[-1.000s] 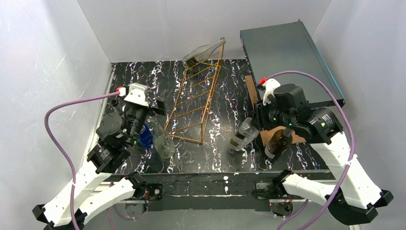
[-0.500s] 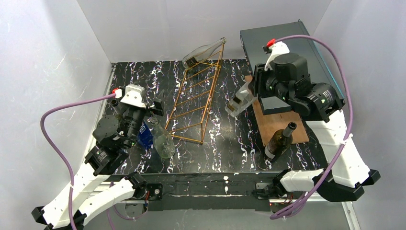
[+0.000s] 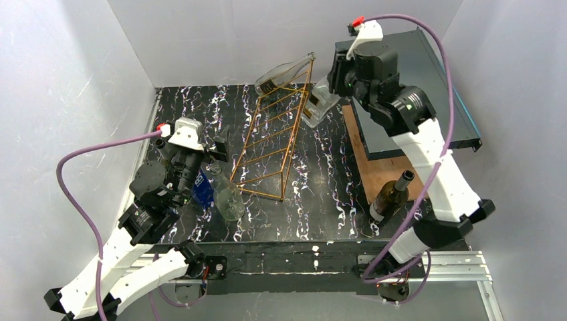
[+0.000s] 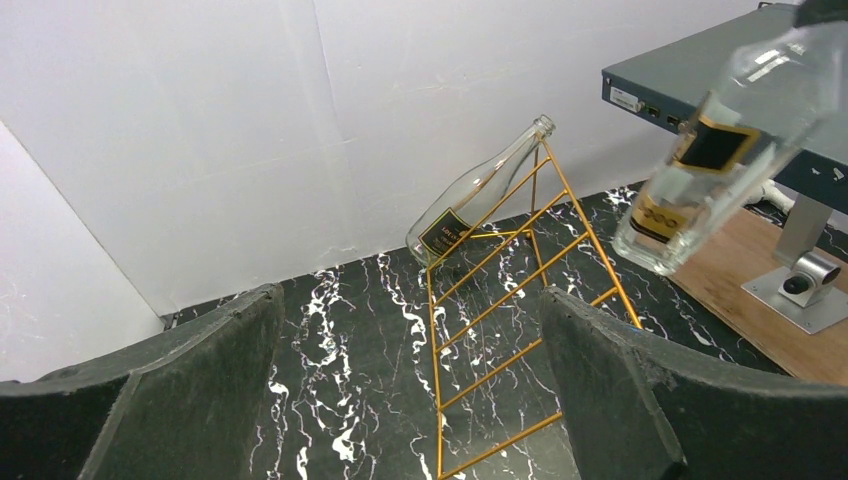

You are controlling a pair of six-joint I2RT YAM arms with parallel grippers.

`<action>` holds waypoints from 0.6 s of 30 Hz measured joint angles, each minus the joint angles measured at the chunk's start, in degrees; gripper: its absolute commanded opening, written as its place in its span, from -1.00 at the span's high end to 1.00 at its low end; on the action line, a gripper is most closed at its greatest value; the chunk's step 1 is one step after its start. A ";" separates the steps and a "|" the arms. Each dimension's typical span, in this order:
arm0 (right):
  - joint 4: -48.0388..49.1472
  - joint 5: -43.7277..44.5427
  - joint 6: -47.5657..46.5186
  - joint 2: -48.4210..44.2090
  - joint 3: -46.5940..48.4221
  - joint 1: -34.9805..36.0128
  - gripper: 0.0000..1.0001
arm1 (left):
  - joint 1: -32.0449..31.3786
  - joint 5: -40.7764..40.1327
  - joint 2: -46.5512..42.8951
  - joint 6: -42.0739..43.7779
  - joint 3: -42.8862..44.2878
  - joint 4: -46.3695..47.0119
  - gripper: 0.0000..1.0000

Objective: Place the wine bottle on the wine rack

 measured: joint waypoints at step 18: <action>19.02 2.51 -2.62 9.75 10.47 -0.04 0.97 | 0.00 -0.33 0.13 0.13 -0.09 0.04 -0.99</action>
